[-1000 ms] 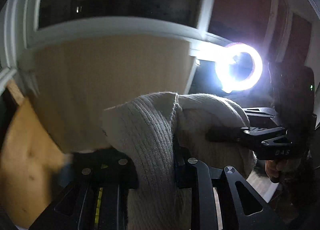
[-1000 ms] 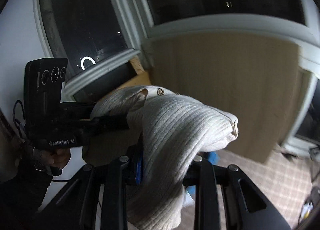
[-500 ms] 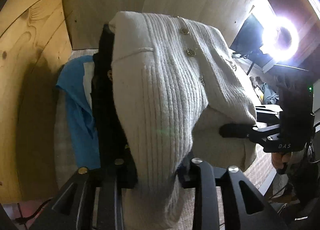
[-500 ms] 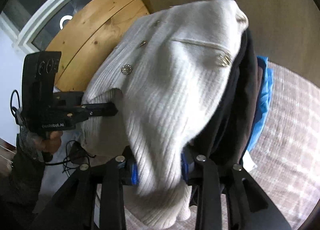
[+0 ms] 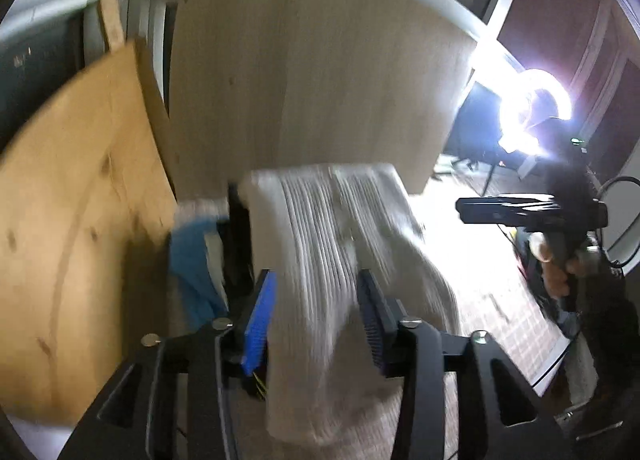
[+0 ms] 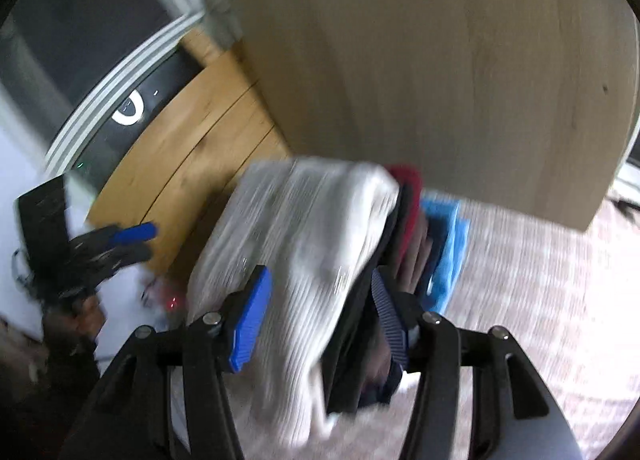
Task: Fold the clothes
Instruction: 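Lift the folded cardigan with both grippers and carry it to the clothes pile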
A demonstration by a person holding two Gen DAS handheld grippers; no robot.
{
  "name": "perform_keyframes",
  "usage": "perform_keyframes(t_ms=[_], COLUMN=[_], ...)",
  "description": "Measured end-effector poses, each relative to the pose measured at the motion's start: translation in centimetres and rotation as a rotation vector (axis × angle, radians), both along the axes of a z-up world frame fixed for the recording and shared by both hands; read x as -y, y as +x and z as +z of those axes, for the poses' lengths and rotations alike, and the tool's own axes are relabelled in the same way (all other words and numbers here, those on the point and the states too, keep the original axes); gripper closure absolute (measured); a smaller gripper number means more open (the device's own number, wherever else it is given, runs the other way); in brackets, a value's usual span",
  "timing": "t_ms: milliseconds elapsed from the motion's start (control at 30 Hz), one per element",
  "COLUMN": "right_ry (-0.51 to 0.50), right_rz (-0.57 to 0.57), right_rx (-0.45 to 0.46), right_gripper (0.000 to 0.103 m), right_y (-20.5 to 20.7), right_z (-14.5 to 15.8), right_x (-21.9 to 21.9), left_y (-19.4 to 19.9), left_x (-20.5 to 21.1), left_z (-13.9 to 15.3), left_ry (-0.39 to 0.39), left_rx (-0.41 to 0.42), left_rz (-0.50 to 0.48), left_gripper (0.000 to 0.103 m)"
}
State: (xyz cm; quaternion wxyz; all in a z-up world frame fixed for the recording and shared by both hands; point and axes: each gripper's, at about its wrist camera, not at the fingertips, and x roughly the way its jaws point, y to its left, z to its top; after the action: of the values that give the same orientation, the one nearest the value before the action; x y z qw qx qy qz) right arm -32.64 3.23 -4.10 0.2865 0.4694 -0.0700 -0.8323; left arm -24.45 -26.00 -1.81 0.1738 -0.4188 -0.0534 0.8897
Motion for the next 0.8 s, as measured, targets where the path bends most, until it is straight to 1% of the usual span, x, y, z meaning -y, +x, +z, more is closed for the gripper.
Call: perform_keyframes(t_ms=[67,100,167,233,267,300,333,400,433,467,533,567,600,633,667,733,800], right_ry=[0.037,0.047,0.025,0.018,0.018,0.03,0.045,0.067,0.073,0.049,-0.071,-0.112,-0.113,-0.112,-0.088,-0.02,0.036], right_rz=[-0.018,-0.018,-0.013,-0.008,-0.003,0.002,0.0,-0.007,-0.024,-0.035,-0.056,-0.05,-0.047,-0.045,-0.042,-0.034,-0.013], right_rx=[-0.004,0.003,0.044,0.063,0.062,0.045,0.028,0.016,0.052,0.082,0.117,0.111,0.077,0.044,0.017,-0.026,-0.051], right_gripper=[0.051,0.051,0.051,0.052,0.059,0.072,0.077,0.077,0.077,0.076,0.075,0.075,0.075,0.075,0.075,0.075,0.075], right_y=[-2.4,-3.5,-5.2,-5.7,-5.8,-6.4,-7.0,-8.0,-9.2,-9.7,-9.7,-9.2,-8.5,-7.8,-7.3,-6.5,-6.4], right_z=[-0.3,-0.7,-1.5,-2.4,-2.8,-3.0,-3.4,-4.5,-5.9,-6.5,-6.3,-5.7,-4.9,-4.0,-3.5,-2.8,-3.1], right_x=[2.1,2.9,2.9,3.5,3.8,4.2,4.1,4.2,4.0,3.7,2.1,1.1,0.1,-0.8,-1.6,-2.9,-3.1], left_y=[-3.0,-5.0,-8.3,-10.5,-11.2,-11.9,-12.7,-14.2,-15.0,-15.1,-14.7,-14.3,-13.6,-12.8,-12.2,-10.4,-9.0], left_x=[-0.2,-0.4,-0.8,-1.8,-2.3,-2.8,-3.3,-4.1,-4.3,-4.3,-4.0,-3.8,-3.8,-3.8,-4.0,-5.2,-7.3], left_z=[-0.3,-1.3,-3.5,-5.3,-6.0,-6.7,-7.4,-8.8,-9.7,-9.6,-8.7,-8.1,-7.0,-5.9,-5.2,-3.6,-2.6], left_ry=[-0.035,-0.041,-0.036,-0.054,-0.076,-0.1,-0.128,-0.157,-0.166,-0.164,-0.164,-0.174,-0.195,-0.218,-0.233,-0.237,-0.222], left_rx=[0.002,0.042,0.122,0.151,0.152,0.152,0.148,0.158,0.174,0.176,0.167,0.16,0.139,0.117,0.1,0.065,0.046], left_rz=[0.037,0.051,0.067,0.044,0.035,0.028,0.025,0.025,0.025,0.023,0.011,0.005,0.004,0.004,0.003,-0.031,-0.091], left_gripper=[0.059,0.06,0.062,0.069,0.07,0.07,0.068,0.068,0.068,0.068,0.068,0.068,0.068,0.07,0.07,0.07,0.07])
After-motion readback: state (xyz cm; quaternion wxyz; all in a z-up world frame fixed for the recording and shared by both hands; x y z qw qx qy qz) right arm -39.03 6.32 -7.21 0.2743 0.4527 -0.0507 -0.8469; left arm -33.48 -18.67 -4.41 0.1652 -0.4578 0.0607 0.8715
